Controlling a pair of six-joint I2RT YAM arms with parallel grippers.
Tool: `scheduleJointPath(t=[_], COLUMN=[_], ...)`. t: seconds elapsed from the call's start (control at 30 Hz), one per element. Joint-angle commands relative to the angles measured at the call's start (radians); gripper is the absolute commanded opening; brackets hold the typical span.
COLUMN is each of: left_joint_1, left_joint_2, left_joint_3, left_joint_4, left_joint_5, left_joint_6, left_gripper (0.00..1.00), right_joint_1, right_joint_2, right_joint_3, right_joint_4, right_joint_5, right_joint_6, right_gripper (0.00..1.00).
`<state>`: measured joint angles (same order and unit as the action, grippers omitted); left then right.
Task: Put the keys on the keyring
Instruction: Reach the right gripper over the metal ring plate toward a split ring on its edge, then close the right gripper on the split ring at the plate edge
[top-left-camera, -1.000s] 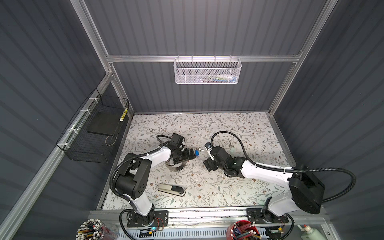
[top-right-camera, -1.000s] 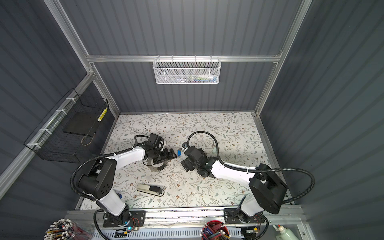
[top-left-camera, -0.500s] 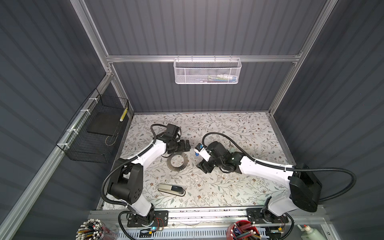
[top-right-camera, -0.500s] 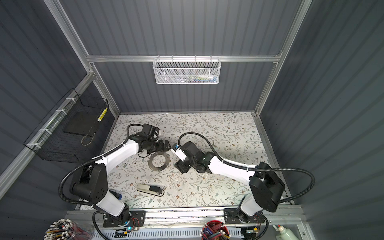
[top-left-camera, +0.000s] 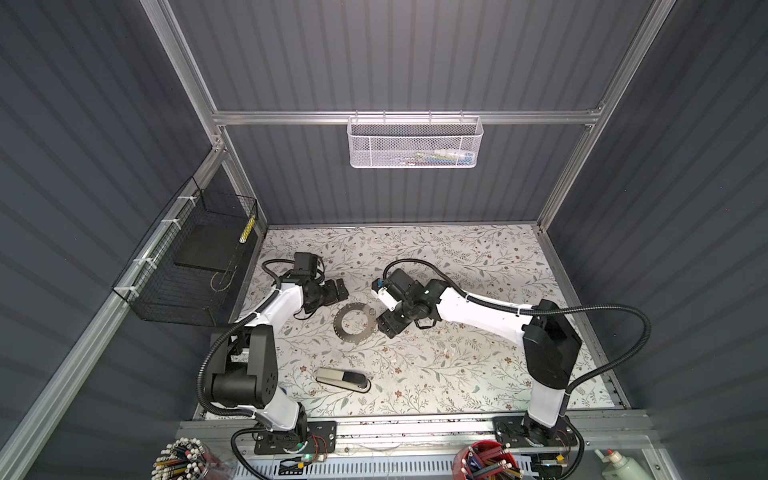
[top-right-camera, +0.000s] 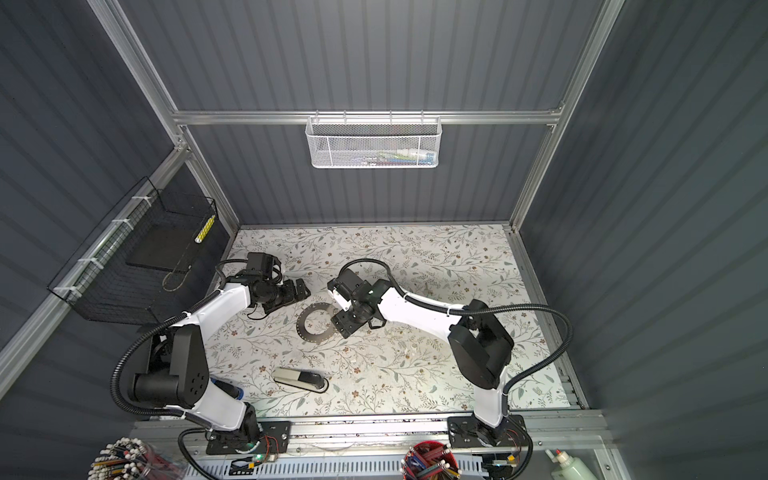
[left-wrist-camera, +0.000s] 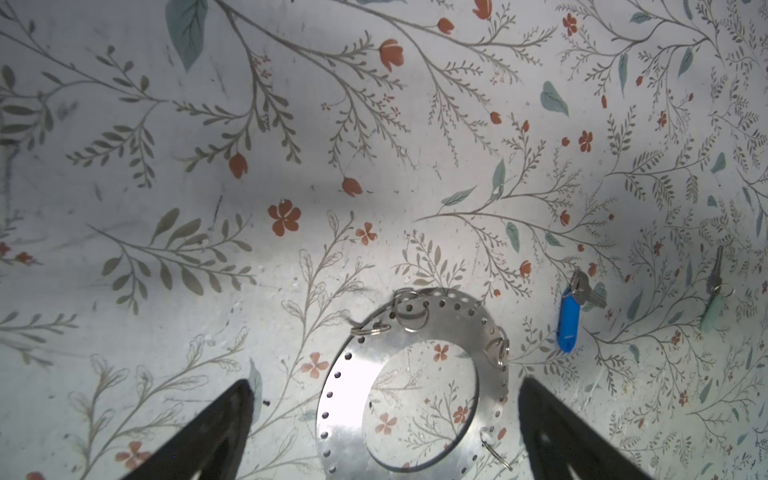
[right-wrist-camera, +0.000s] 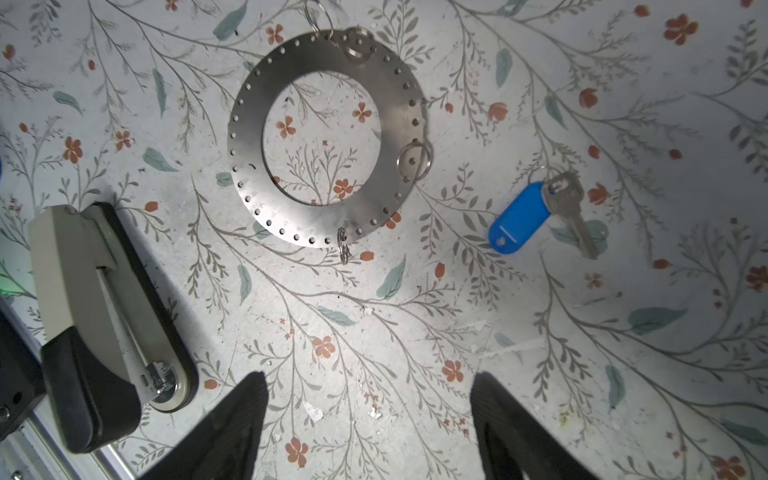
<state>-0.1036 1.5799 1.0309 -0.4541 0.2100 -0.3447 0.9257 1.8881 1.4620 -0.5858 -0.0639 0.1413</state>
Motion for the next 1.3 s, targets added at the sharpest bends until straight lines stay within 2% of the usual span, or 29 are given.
scheduleJointPath(t=[0.0,0.2,0.27,0.53,0.8,1.13,1.27], left_joint_1=[0.007,0.007,0.007,0.007,0.007,0.007,0.005], left_joint_2=[-0.006,-0.023,-0.023,-0.003,0.003,-0.006,-0.015], left_joint_3=[-0.005,-0.026,-0.032,-0.024,-0.019,-0.020,-0.025], left_joint_4=[0.006,0.011,0.016,0.006,0.005,0.011,0.017], left_joint_5=[0.029,0.031,0.033,0.012,0.013,0.005,0.008], left_joint_6=[0.015,0.009,0.003,-0.020,-0.023,-0.023,-0.022], left_gripper=[1.00,1.00,1.00,1.00,1.00,1.00,1.00], right_joint_1=[0.007,0.024,0.024,0.027,0.028,0.027,0.027], right_joint_2=[0.038,0.143,0.153,0.260,0.335,0.429,0.452], right_joint_3=[0.059,0.180,0.194,0.322,0.406,0.513,0.540], right_joint_4=[-0.085,-0.181,-0.180,-0.263,-0.315,-0.401,-0.420], right_joint_5=[-0.004,0.004,-0.026,-0.072,-0.082,-0.058,-0.052], right_joint_6=[-0.008,-0.038,-0.059,-0.094,-0.114,-0.103,-0.103], right_gripper=[0.80,0.80,0.79,0.66,0.63,0.49,0.47])
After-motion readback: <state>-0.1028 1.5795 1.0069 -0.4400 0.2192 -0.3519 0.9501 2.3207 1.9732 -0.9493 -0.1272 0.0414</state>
